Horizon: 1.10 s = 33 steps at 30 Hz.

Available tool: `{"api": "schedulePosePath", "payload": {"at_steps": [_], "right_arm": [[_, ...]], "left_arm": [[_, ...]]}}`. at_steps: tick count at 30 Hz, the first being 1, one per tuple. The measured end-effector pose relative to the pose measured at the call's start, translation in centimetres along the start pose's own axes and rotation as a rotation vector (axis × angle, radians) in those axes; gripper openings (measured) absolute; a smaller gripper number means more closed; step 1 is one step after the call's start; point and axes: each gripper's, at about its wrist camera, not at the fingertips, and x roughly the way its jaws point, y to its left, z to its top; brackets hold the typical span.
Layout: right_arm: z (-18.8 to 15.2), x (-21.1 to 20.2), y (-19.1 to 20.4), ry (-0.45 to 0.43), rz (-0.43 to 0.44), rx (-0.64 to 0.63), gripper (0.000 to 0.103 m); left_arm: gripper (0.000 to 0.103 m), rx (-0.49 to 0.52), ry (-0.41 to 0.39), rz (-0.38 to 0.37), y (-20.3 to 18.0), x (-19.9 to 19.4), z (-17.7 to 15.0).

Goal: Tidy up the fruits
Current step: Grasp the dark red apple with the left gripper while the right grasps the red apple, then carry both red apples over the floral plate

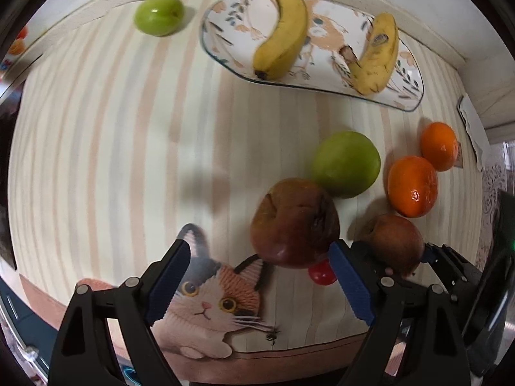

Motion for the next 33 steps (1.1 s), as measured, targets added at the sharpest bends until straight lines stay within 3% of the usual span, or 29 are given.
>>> {"api": "schedulePosePath", "payload": {"at_steps": [7,10,14,18,19,20,24,33], "right_arm": [[-1.4,-0.3,-2.3,-0.001,-0.027,0.06,0.069],[-1.9,-0.2,-3.0,0.004,-0.033,0.081,0.069],[-2.0,0.0,-4.0,0.002,-0.036,0.104,0.069],[-1.9,0.0,-4.1,-0.004,-0.048,0.104,0.069],[-1.9,0.1,-4.0,-0.004,-0.051,0.105,0.069],[-2.2,-0.2,-4.3,-0.003,-0.049,0.108,0.069],[-2.7,-0.5,-4.7,-0.004,-0.048,0.109,0.069],[-3.1,-2.1,-3.4,-0.039,-0.039,0.072,0.069]], "left_arm": [[0.088,0.115,0.098,-0.057,-3.3,2.5,1.3],[0.088,0.168,0.123,0.018,-4.6,4.3,1.8],[0.088,0.198,0.181,0.042,-5.2,6.6,2.5],[0.087,0.244,0.131,0.082,-6.2,6.6,2.8],[0.081,0.258,0.118,0.094,-6.4,6.5,2.8],[0.077,0.276,-0.017,0.01,-7.1,6.4,2.9],[0.061,0.308,-0.056,0.029,-7.2,5.6,1.5],[0.061,0.27,-0.114,-0.006,-4.4,3.8,-1.6]]}}
